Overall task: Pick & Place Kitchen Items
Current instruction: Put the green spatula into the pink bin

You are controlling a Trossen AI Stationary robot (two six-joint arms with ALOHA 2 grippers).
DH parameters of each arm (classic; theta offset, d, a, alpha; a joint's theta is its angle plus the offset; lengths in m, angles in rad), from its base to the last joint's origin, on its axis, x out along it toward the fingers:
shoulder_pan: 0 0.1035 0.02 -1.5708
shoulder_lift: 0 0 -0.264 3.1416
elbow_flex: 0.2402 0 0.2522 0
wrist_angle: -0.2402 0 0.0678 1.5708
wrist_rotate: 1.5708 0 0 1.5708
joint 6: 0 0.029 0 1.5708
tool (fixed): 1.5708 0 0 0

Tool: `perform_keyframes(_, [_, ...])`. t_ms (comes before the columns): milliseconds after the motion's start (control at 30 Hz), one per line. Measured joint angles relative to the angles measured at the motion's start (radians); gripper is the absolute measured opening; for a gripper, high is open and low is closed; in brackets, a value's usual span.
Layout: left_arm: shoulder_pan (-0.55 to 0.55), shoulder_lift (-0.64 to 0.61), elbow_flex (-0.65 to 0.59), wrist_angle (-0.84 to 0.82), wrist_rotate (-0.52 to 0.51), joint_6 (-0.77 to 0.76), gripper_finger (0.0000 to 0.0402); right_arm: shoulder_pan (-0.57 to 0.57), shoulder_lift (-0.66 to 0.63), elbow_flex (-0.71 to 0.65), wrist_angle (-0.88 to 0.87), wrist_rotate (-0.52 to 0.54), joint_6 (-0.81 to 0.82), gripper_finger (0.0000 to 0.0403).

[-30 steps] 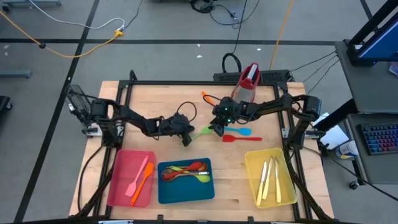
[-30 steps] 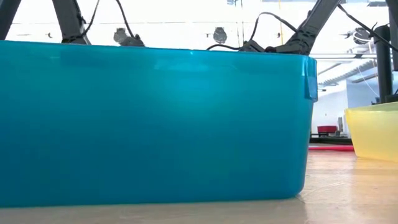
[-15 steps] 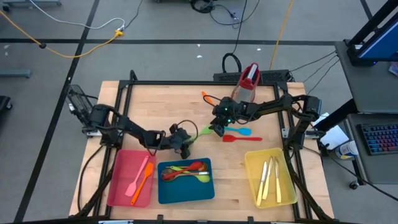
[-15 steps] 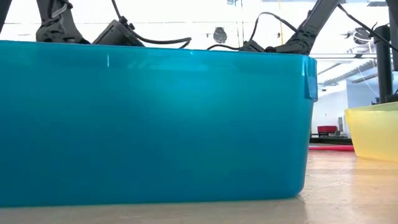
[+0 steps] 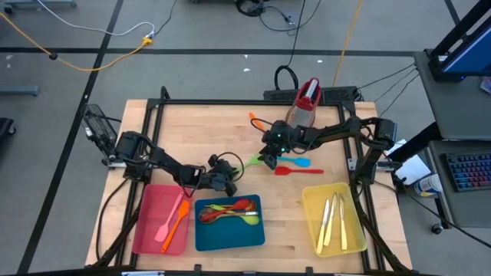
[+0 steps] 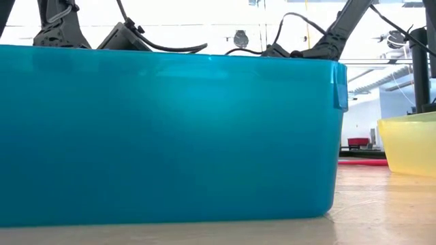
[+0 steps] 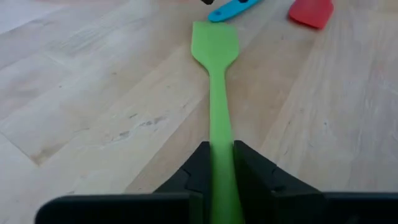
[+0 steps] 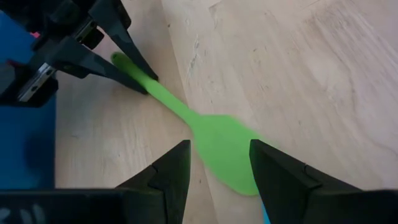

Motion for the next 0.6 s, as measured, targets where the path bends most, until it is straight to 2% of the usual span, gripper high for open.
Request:
perform_keyframes(100, [0.004,-0.014,-0.002,0.002,0.011,0.040,0.0049,0.004,0.000,0.000,0.000,0.000,-0.019,0.0160])
perform_keyframes(500, [0.080,-0.005,-0.008,0.189,0.062,0.154,0.0060,0.021,0.000,0.000,0.012,0.001,-0.053,0.0160])
perform_keyframes(600, [0.095,-0.004,-0.008,0.206,0.074,0.162,0.0054,0.028,0.000,0.000,0.012,0.001,-0.143,0.0160])
